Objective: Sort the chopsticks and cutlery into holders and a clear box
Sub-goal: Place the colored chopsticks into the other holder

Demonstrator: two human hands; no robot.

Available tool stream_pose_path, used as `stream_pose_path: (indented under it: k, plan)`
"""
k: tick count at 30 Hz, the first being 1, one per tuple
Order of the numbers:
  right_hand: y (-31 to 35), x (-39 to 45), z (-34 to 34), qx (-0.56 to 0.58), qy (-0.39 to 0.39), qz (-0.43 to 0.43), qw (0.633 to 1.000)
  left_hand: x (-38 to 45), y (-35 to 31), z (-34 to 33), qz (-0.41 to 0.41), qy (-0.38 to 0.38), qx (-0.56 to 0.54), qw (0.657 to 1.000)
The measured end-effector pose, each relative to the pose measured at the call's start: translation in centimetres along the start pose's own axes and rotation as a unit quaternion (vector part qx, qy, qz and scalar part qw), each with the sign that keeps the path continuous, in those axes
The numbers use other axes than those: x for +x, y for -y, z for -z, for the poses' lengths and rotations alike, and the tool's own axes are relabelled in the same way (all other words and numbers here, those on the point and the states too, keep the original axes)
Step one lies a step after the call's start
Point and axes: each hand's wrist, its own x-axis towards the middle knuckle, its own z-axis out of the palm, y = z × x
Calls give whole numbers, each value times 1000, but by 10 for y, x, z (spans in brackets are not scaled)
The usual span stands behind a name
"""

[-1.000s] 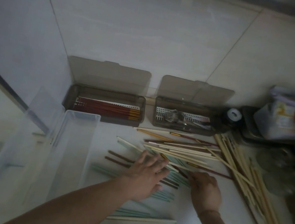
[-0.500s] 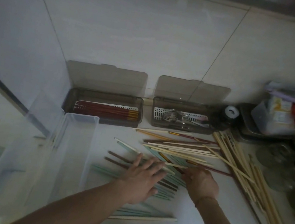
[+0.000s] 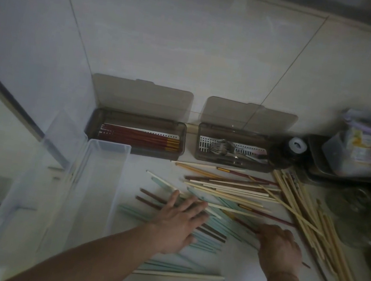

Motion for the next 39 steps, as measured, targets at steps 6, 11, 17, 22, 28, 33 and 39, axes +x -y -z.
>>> stream_pose_path:
  k: [6, 11, 17, 22, 28, 33, 39]
  plan:
    - [-20, -8, 22, 130, -77, -5, 988, 2, -6, 0, 8, -58, -39, 998]
    - [44, -1, 68, 502, -78, 33, 861, 11, -27, 18, -28, -195, -221, 955]
    - [104, 12, 75, 766, 31, -5, 642, -1, -15, 46, 65, -311, -317, 894]
    - [106, 34, 86, 757, 42, -18, 652, -33, 53, 54, 62, -311, -174, 932]
    - [114, 57, 96, 595, 102, 38, 796, -54, 109, 69, 80, -332, -82, 936]
    - [128, 89, 83, 267, 30, 151, 952, -56, 119, 71, 181, -374, -42, 909]
    - [178, 120, 91, 239, 12, 77, 968, -61, 105, 62, 326, -283, -125, 893]
